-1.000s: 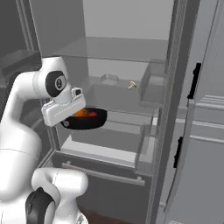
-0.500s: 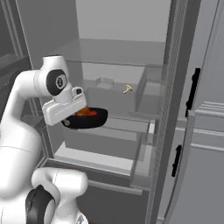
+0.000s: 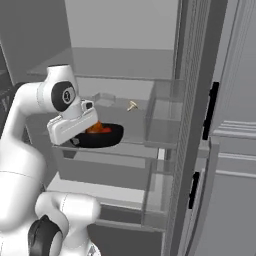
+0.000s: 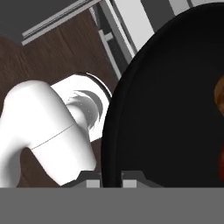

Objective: Pick the chicken drumstick and bell pepper from their plates and place them in the bowl. Then put the bowl in the fridge.

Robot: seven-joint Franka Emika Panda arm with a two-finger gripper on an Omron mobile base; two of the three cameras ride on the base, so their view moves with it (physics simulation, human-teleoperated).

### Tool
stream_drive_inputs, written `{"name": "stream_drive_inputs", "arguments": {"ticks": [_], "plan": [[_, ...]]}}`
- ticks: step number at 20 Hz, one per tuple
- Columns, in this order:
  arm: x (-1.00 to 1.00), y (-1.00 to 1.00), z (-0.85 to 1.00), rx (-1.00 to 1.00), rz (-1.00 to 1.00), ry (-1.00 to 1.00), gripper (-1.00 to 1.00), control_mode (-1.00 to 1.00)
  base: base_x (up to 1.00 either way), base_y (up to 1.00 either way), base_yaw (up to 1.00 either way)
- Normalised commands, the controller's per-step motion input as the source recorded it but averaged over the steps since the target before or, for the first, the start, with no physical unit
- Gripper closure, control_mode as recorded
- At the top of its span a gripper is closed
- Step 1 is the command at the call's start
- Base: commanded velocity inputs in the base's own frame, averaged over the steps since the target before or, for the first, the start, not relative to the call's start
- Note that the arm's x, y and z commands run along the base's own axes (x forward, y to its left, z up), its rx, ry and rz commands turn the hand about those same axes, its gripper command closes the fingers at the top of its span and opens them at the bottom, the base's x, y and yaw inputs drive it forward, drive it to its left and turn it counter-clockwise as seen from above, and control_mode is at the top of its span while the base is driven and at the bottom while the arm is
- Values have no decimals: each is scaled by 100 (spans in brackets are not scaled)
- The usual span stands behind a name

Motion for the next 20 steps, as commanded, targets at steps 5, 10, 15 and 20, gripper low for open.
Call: {"name": "stream_drive_inputs", "arguments": {"ticks": [5,10,15,20], "plan": [[0,0,0,0,0,0,100,100,51,10,-5],[0,0,0,0,0,0,100,100,38,5,0],[16,1,-45,1,19,-14,100,-100,0,0,0],[76,-4,-52,5,22,-8,100,-100,0,0,0]]}}
